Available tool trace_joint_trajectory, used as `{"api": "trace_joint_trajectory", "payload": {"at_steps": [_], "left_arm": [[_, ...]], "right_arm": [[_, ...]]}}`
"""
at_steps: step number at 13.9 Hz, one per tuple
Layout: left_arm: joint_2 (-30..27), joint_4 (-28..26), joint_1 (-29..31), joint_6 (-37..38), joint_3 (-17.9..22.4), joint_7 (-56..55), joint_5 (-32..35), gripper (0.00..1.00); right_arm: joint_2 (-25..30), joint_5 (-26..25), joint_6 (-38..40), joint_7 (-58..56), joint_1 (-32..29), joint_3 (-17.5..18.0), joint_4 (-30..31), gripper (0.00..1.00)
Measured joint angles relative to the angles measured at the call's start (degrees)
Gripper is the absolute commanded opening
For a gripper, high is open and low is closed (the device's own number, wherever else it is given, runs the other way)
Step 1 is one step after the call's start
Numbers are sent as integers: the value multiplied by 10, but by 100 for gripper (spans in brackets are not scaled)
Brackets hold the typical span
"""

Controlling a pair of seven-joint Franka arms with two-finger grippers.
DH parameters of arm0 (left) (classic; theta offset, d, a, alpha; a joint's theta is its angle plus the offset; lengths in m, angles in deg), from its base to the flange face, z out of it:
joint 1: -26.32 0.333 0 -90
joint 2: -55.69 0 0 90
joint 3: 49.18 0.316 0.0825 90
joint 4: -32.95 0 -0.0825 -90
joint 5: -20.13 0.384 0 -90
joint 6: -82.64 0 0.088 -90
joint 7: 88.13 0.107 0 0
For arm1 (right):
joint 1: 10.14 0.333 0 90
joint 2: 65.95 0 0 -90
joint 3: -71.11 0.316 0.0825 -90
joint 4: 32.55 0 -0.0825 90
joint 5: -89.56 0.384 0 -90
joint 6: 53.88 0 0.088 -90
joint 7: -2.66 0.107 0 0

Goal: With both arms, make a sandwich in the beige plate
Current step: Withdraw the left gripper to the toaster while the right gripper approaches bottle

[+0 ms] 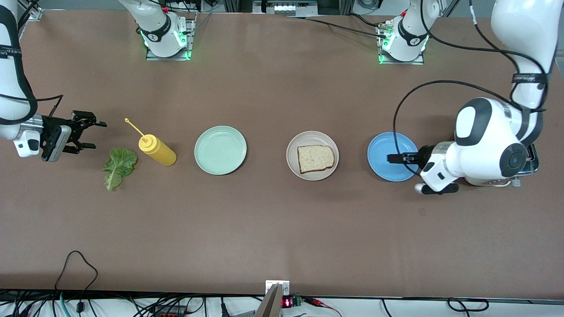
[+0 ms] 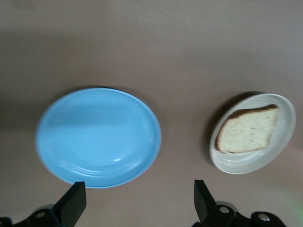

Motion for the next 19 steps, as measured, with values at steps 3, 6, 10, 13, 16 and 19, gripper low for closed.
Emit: {"api": "trace_joint_trajectory", "payload": {"at_steps": [3,6,10,13,16,19], "left_arm": [[-17,17,13,32,0,0,70,100],[-24,74,21,88,1,0,90,100],[-30,135,14,108,16,0,93,100],[-58,151,-62,109,132,15,93,100],[-98,155,-93,109,178,24,79,100],[-138,139,-93,110,183,36,75,100]], "right_arm": [[4,0,-6,0,-2,0,0,100],[19,0,-7,0,-7,-1,-1,100],[22,0,-7,0,-10,-2,-1,100],[22,0,-6,0,-17,-2,0,100],[21,0,-6,0,-22,-2,0,100],[20,0,-4,-5,-23,-2,2,100]]}}
